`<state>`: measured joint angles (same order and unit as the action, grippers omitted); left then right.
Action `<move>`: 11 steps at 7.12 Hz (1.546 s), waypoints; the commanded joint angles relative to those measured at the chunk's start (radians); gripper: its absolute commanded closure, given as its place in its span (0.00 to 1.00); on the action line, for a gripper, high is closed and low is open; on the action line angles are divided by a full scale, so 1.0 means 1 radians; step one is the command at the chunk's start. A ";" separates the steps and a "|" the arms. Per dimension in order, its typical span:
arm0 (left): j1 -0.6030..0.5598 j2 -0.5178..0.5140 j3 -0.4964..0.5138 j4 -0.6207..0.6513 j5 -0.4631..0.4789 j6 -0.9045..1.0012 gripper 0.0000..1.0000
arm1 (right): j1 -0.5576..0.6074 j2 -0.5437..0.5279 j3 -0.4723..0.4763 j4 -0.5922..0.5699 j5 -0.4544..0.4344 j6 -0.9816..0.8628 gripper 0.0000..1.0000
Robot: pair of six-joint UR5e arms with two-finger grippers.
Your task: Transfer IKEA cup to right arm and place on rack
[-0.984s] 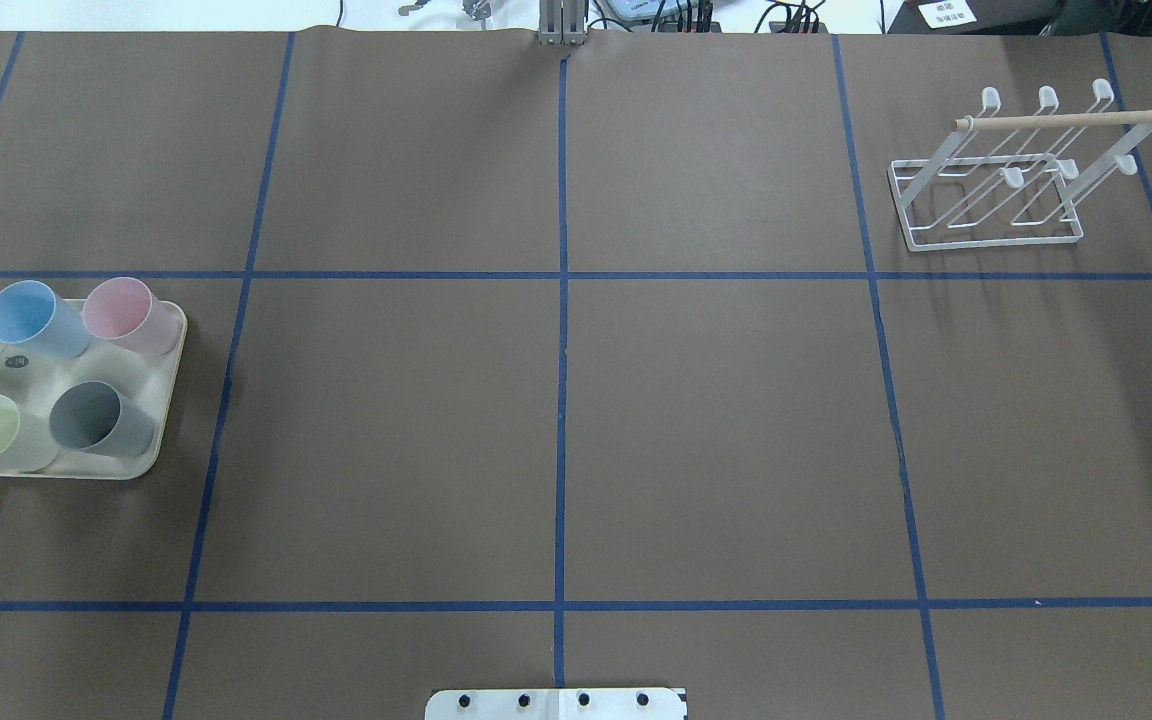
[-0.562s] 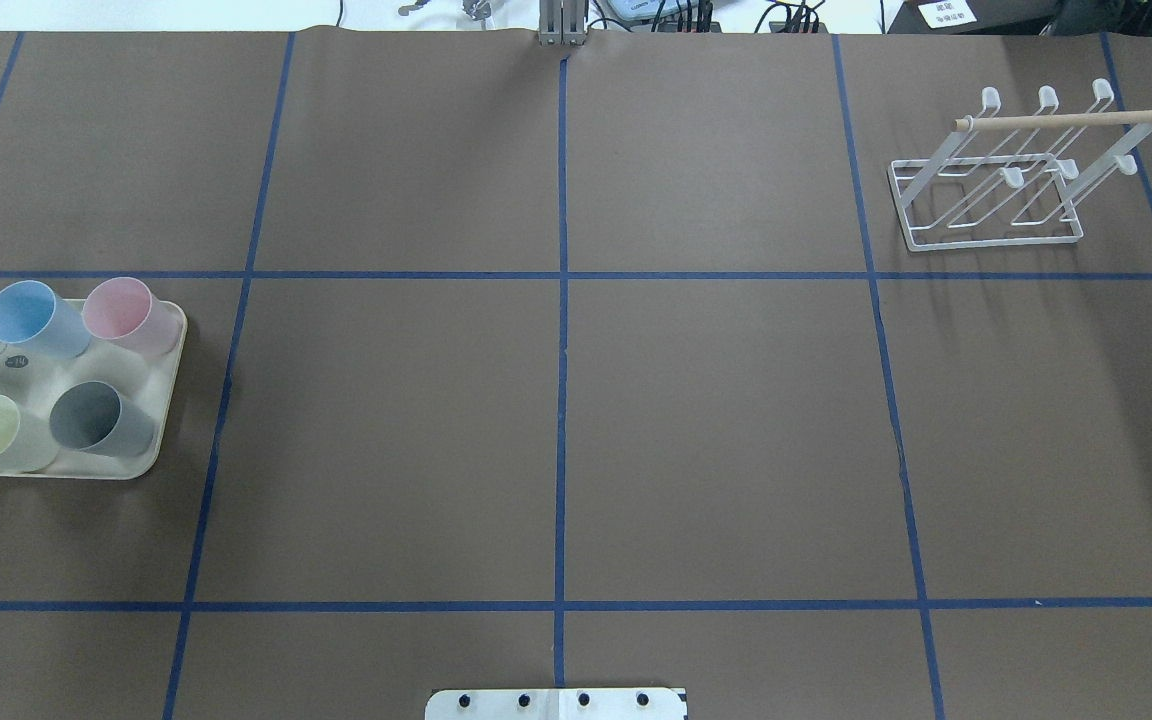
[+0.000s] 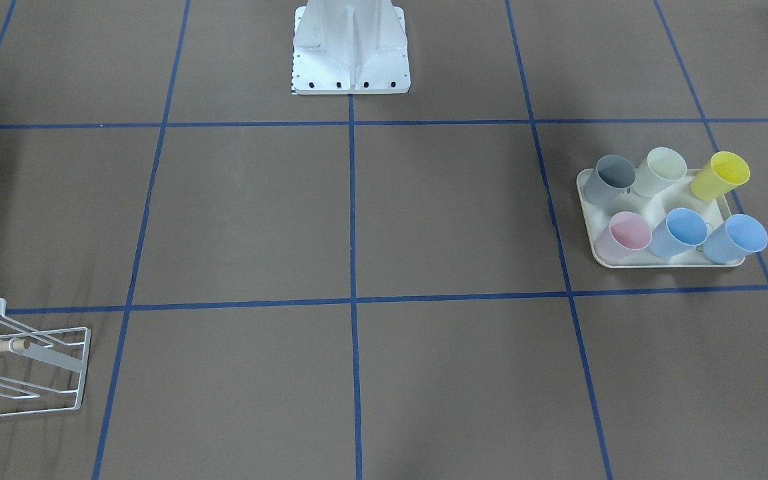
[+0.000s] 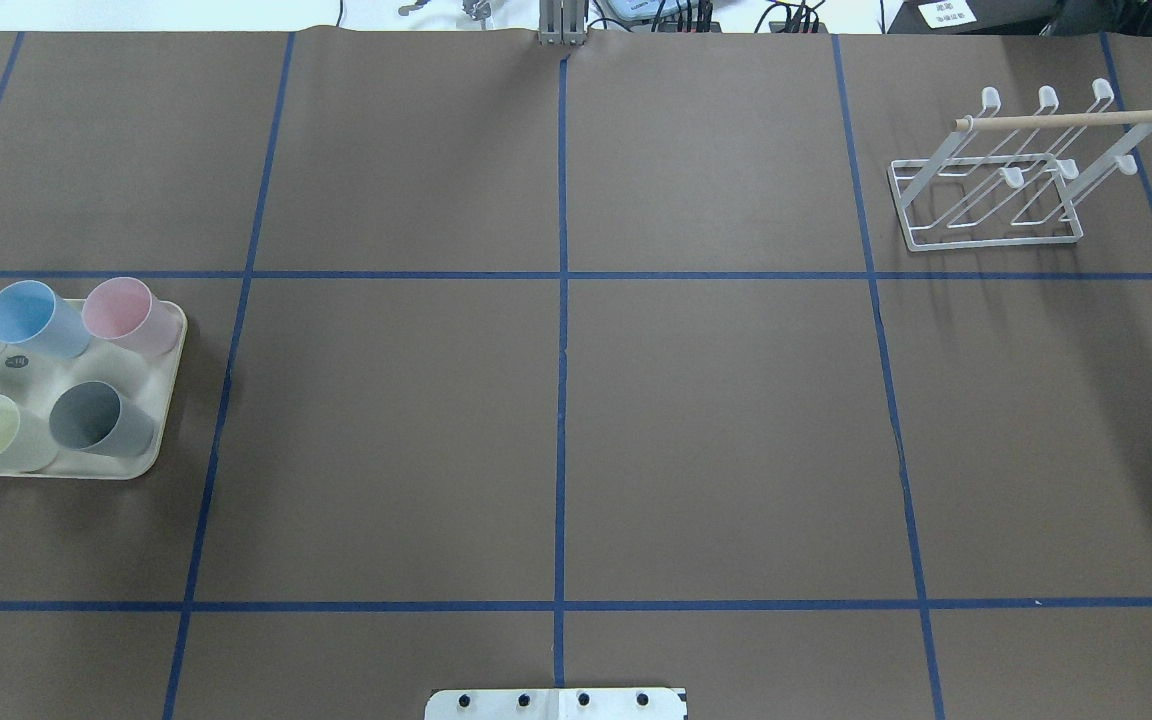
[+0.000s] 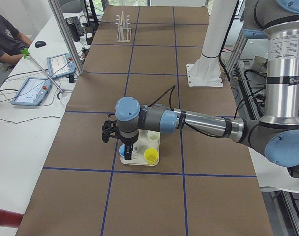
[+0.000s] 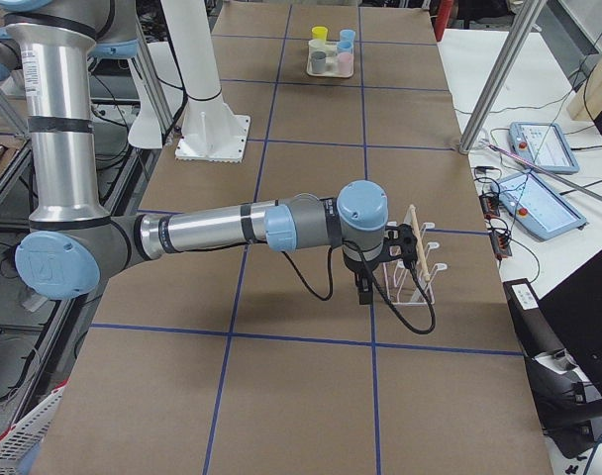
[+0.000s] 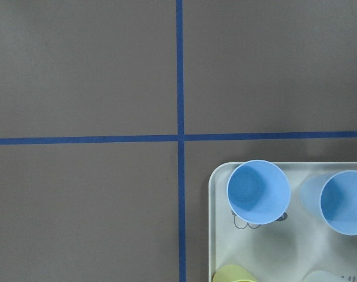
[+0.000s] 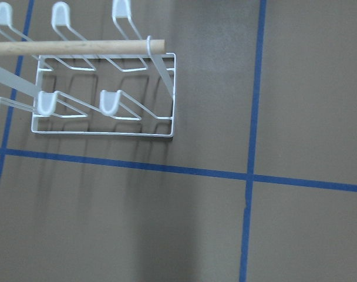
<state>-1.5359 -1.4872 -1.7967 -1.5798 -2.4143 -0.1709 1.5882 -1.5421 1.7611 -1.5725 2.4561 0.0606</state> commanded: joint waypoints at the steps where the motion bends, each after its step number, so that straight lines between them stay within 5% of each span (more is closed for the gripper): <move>1: 0.095 0.138 0.000 -0.249 0.009 -0.205 0.00 | -0.043 0.004 0.072 -0.003 0.050 0.117 0.00; 3: 0.132 0.234 0.010 -0.382 0.009 -0.283 0.02 | -0.077 0.054 0.095 -0.006 0.057 0.279 0.00; 6: 0.152 0.235 0.034 -0.387 0.015 -0.304 0.06 | -0.167 0.095 0.142 -0.003 0.060 0.428 0.00; 11: 0.270 0.211 0.144 -0.597 0.080 -0.463 0.06 | -0.255 0.195 0.135 -0.001 0.052 0.577 0.00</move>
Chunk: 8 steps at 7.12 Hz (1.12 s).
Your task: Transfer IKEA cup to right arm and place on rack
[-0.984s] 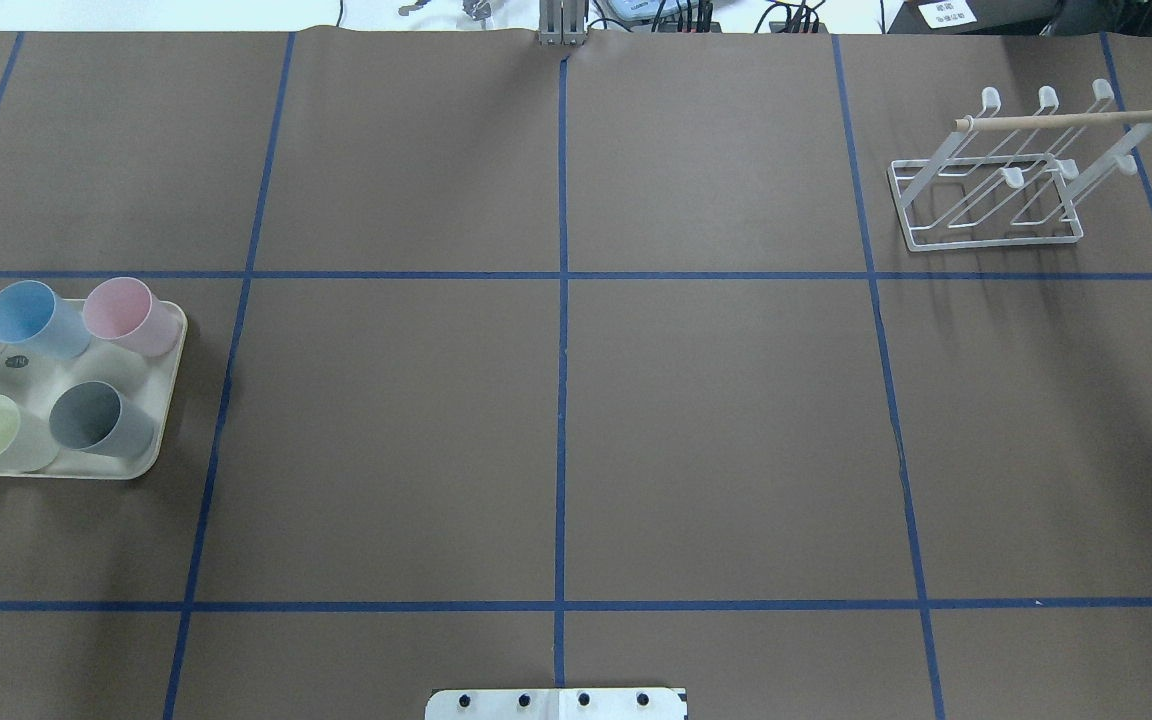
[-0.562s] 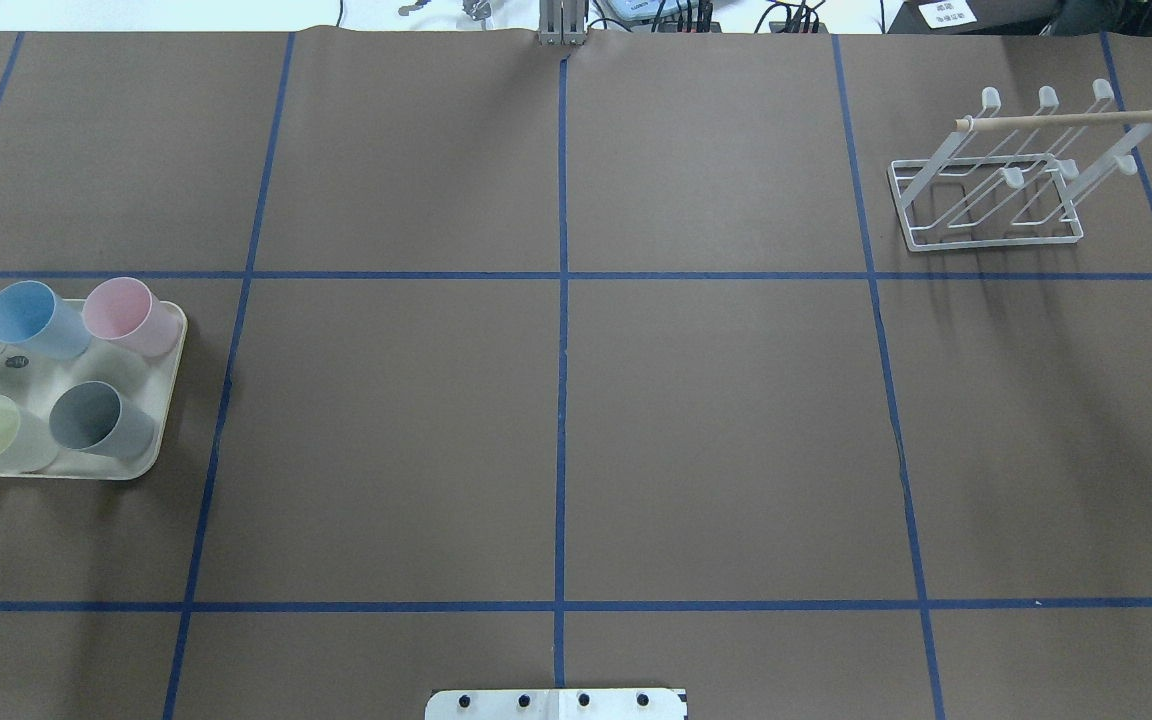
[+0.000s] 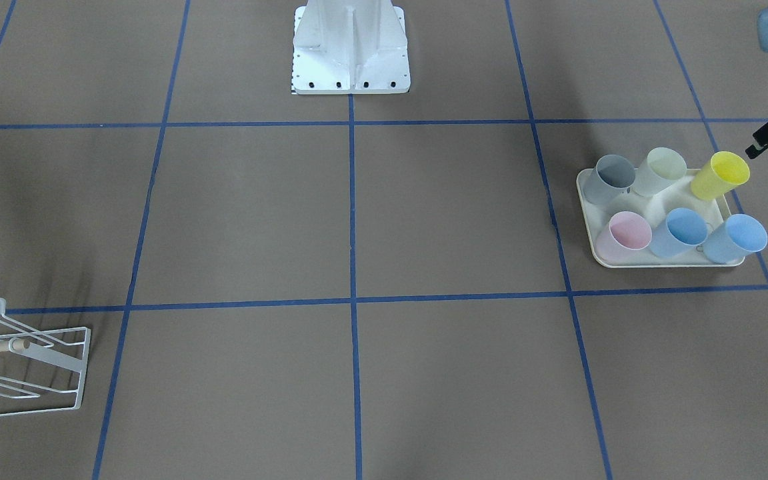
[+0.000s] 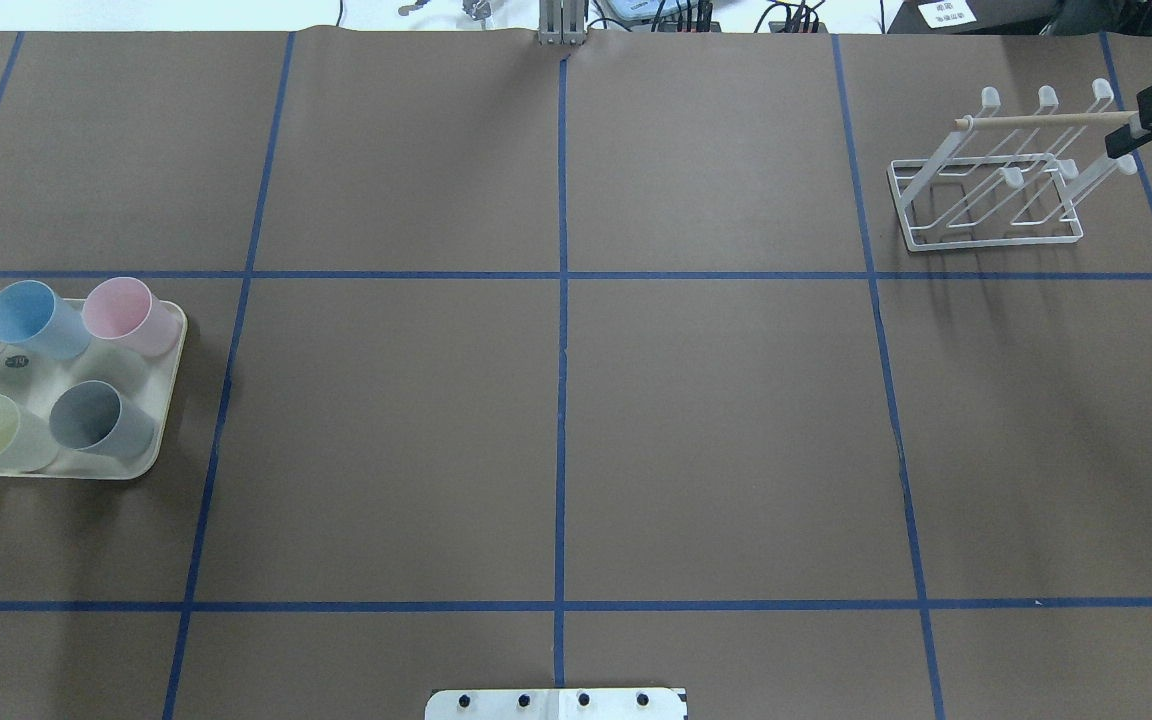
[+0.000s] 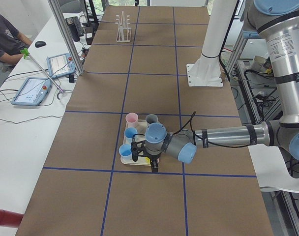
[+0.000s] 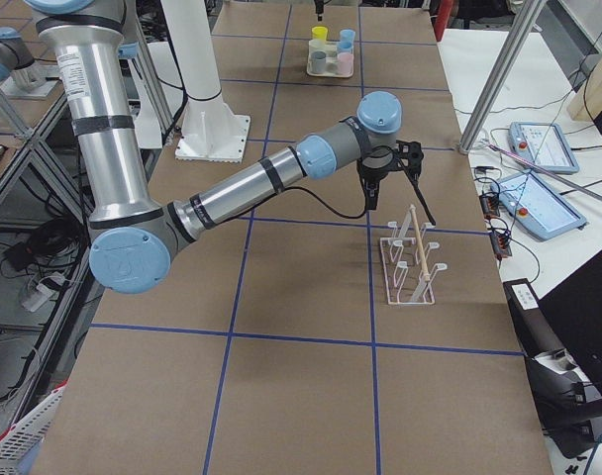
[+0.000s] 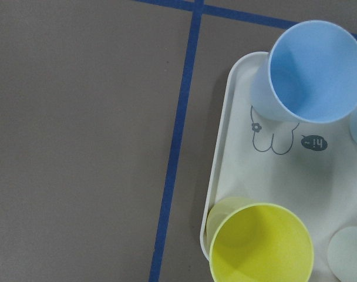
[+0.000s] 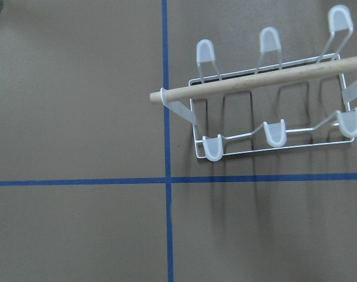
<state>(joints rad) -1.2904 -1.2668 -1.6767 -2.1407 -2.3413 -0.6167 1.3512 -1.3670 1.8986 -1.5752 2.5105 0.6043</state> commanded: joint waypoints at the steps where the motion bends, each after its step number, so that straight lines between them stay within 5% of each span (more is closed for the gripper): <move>1: 0.037 -0.023 0.034 -0.036 0.007 -0.018 0.06 | -0.036 0.038 -0.004 0.003 -0.007 0.058 0.00; 6: 0.077 -0.054 0.066 -0.036 0.003 -0.026 0.21 | -0.128 0.134 -0.062 0.003 -0.058 0.101 0.00; 8: 0.085 -0.056 0.069 -0.036 0.007 -0.024 0.42 | -0.145 0.151 -0.067 0.003 -0.058 0.101 0.00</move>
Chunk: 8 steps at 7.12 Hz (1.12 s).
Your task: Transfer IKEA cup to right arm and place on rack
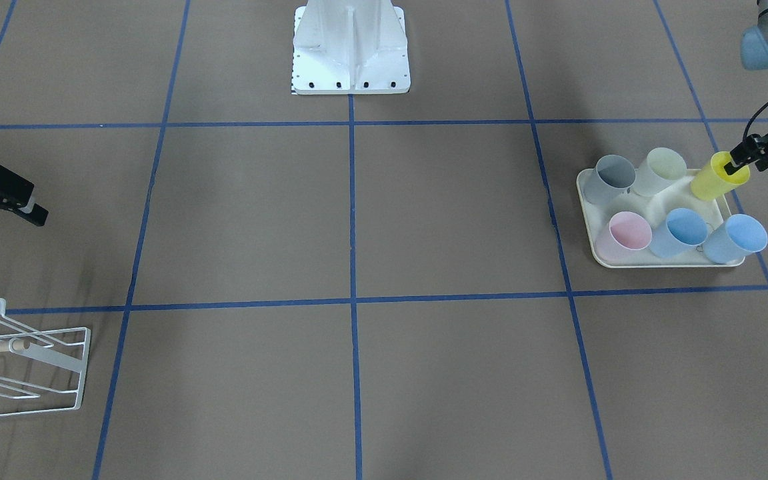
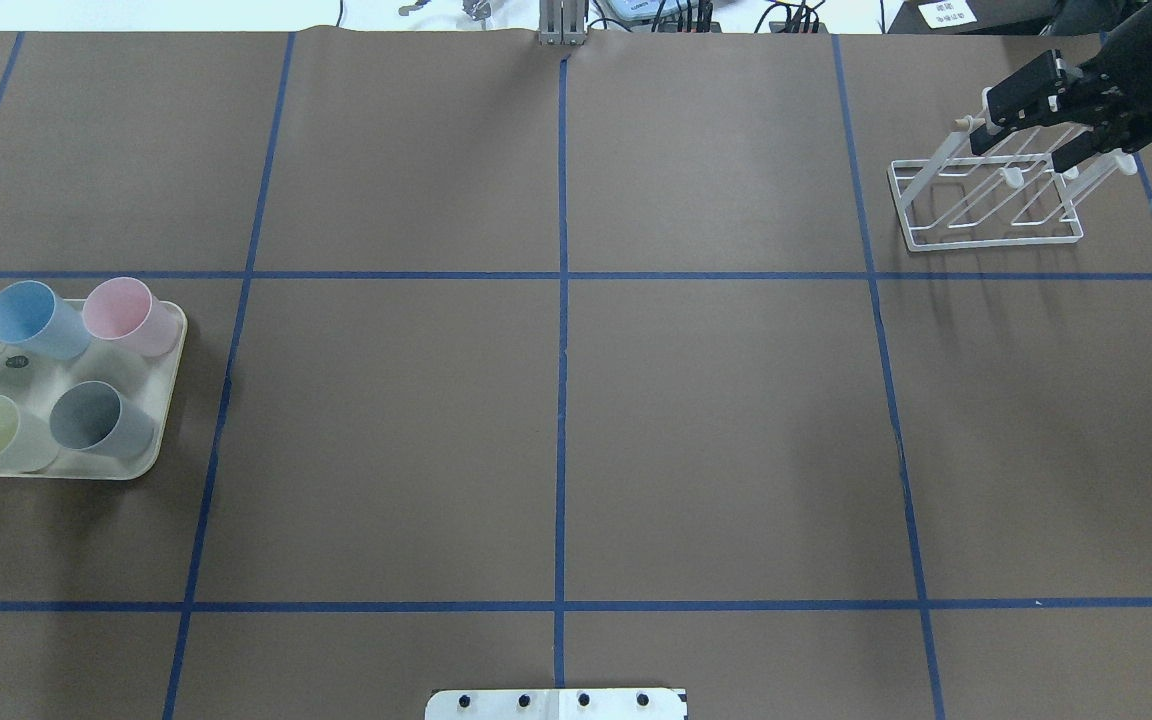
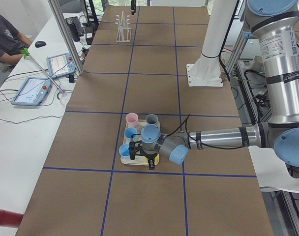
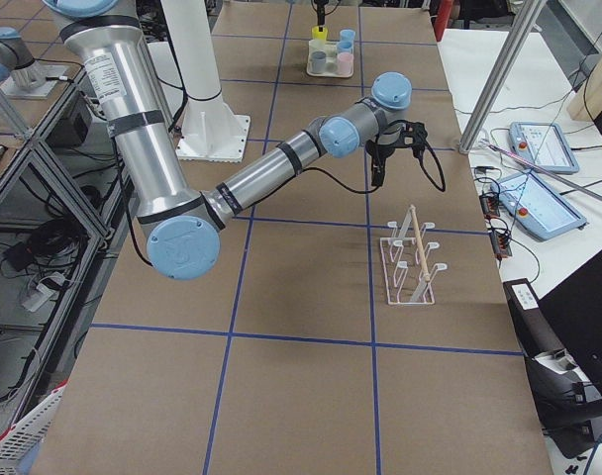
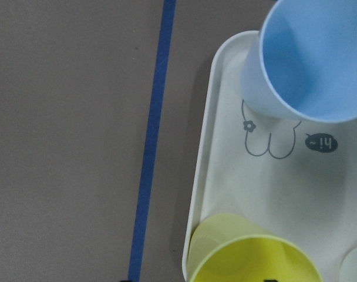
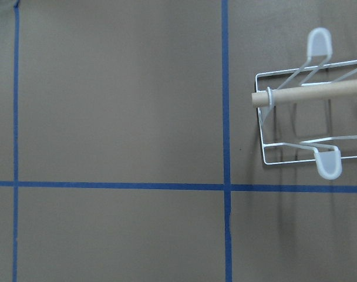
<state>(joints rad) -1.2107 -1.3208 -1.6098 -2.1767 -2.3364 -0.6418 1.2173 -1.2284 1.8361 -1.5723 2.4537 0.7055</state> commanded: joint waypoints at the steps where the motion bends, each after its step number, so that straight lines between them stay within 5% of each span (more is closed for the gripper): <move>1: 0.010 -0.002 0.004 -0.002 0.002 0.001 0.56 | -0.021 0.015 -0.005 0.000 -0.001 0.000 0.00; 3: 0.013 0.000 0.005 -0.005 -0.003 0.005 1.00 | -0.028 0.035 -0.012 0.000 -0.001 0.000 0.00; 4: 0.011 0.003 -0.002 -0.006 -0.014 0.002 1.00 | -0.033 0.046 -0.012 0.000 -0.001 0.000 0.00; 6: -0.025 0.014 -0.047 0.008 -0.185 -0.001 1.00 | -0.042 0.058 -0.012 0.000 -0.001 0.000 0.00; 8: -0.171 0.023 -0.119 0.097 -0.277 0.001 1.00 | -0.051 0.084 -0.011 0.000 -0.034 0.000 0.00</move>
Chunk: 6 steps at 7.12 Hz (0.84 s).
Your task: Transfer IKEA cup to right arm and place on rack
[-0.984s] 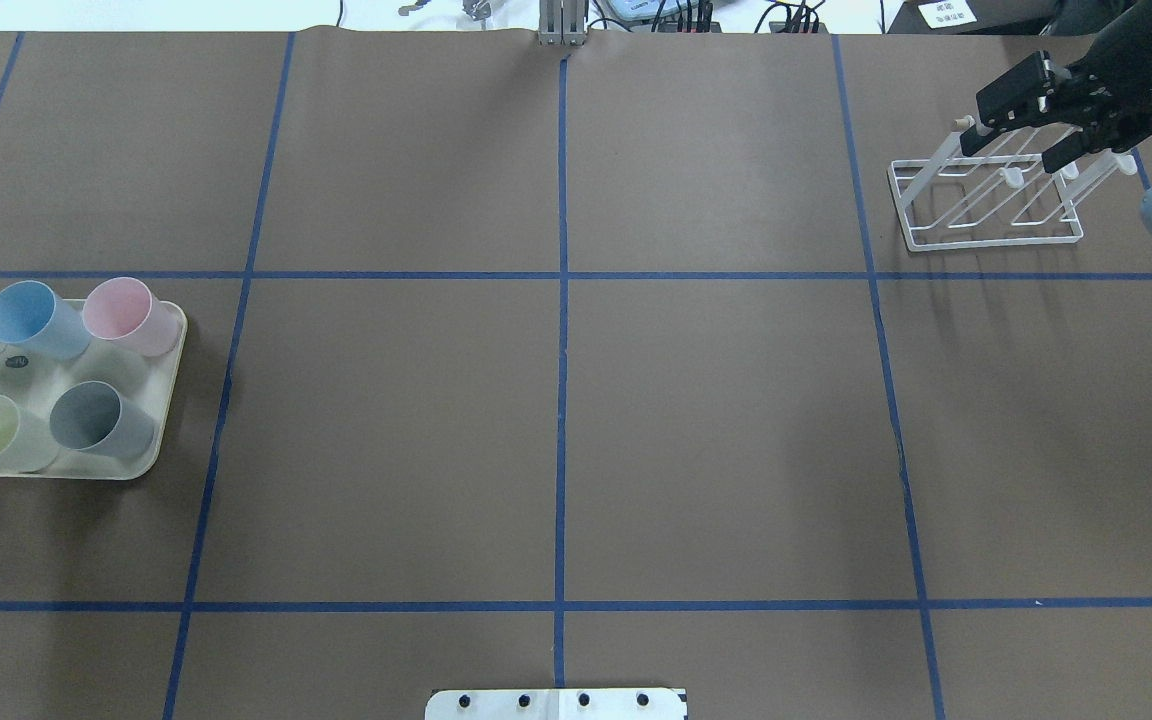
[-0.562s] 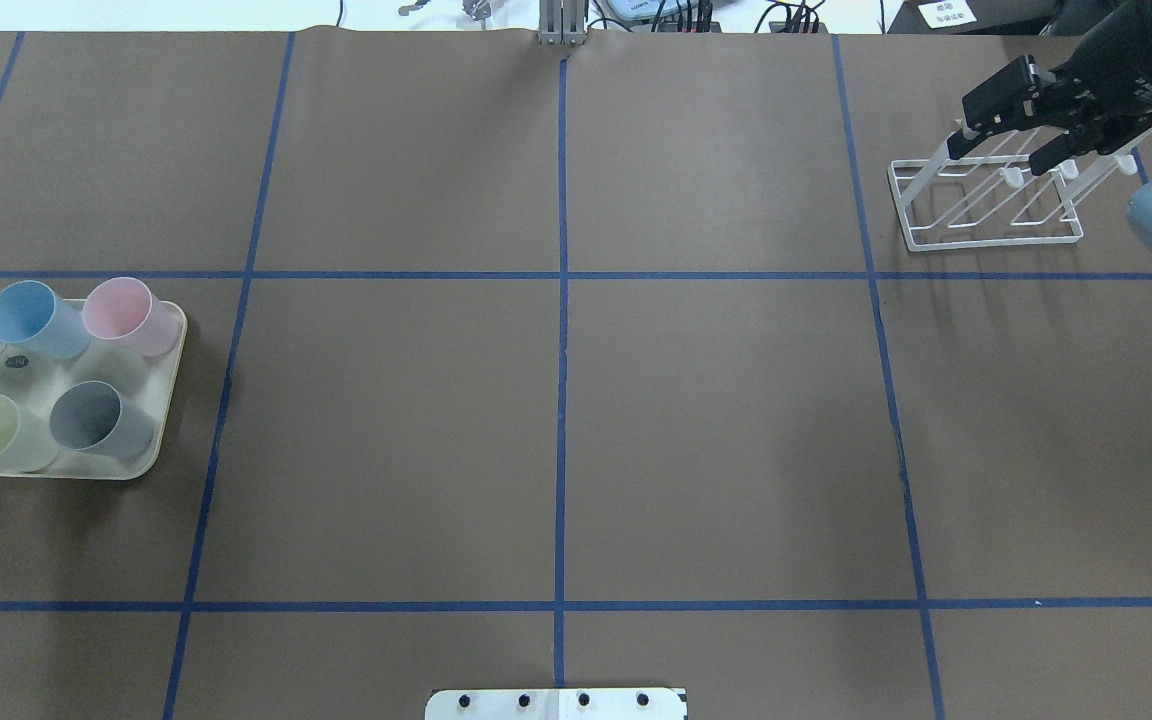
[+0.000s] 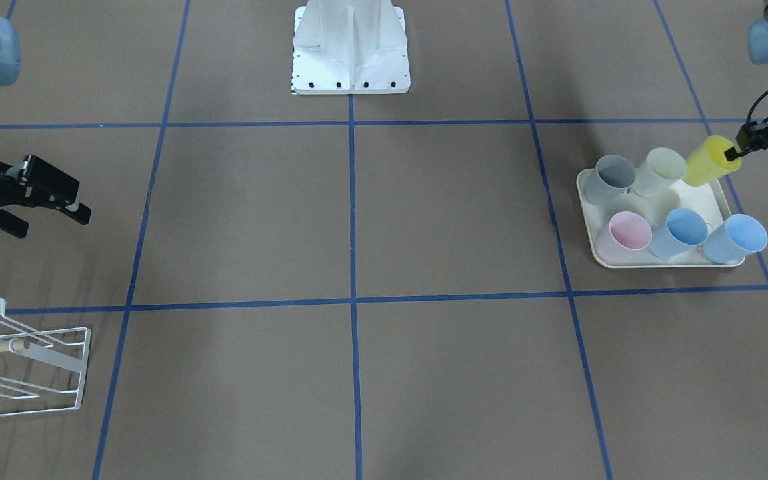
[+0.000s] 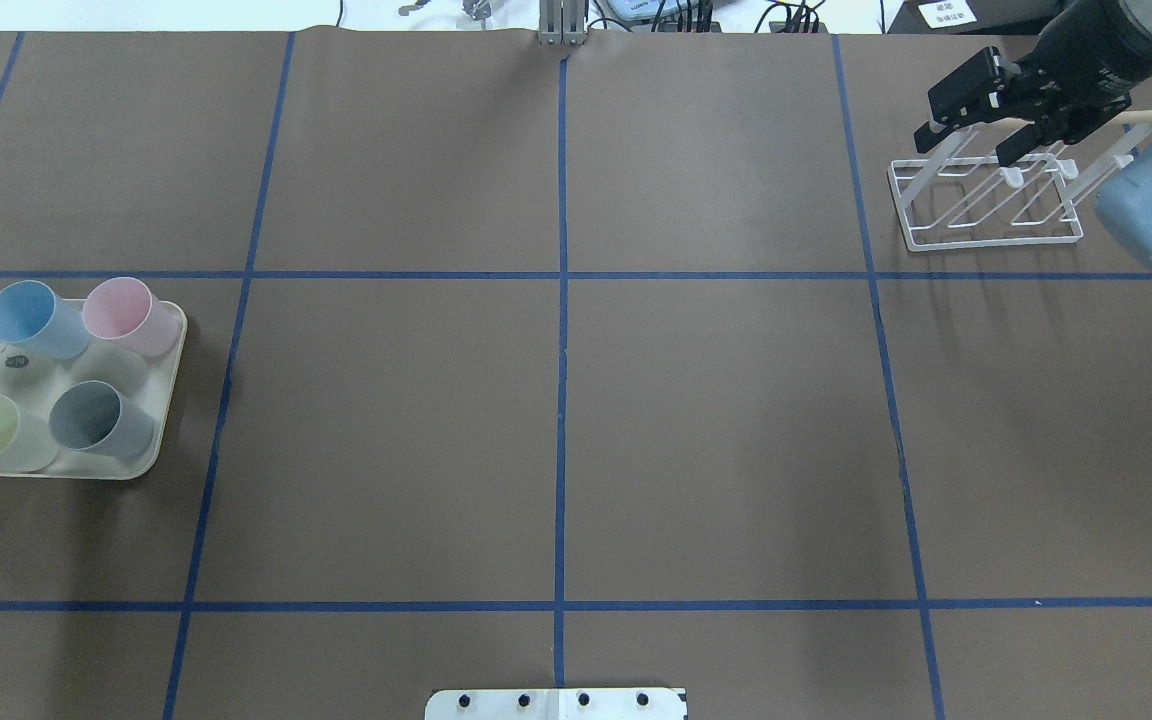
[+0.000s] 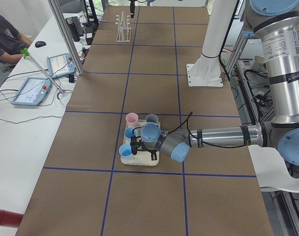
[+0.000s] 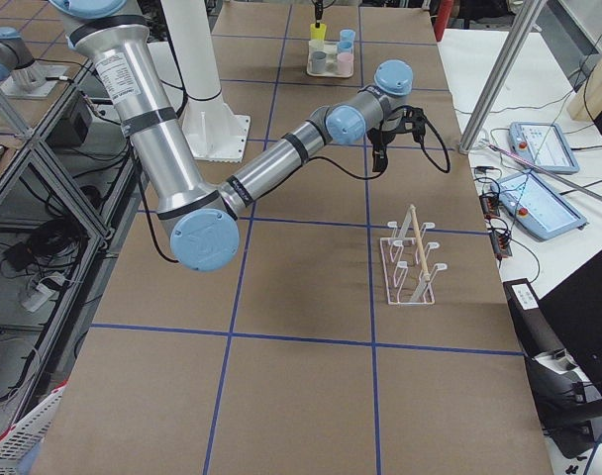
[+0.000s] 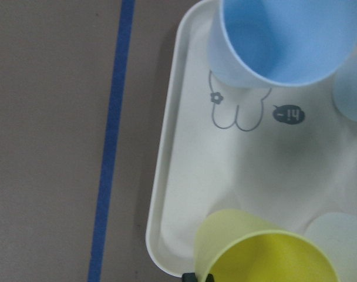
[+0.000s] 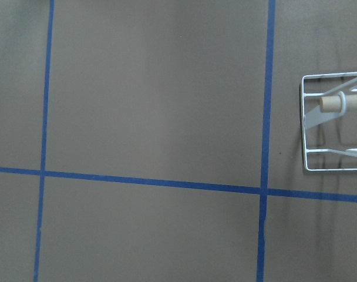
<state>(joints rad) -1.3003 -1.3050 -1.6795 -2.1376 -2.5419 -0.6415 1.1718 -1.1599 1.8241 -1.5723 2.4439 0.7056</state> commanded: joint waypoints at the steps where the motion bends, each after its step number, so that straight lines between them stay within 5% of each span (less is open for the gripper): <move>1: -0.118 0.009 -0.104 0.156 -0.071 0.019 1.00 | -0.018 0.020 0.000 0.000 -0.035 0.000 0.00; 6: -0.178 -0.078 -0.423 0.667 0.052 0.022 1.00 | -0.070 0.063 -0.003 0.000 -0.092 0.063 0.00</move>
<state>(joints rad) -1.4658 -1.3276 -2.0311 -1.6261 -2.5340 -0.6186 1.1216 -1.1194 1.8229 -1.5723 2.3823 0.7381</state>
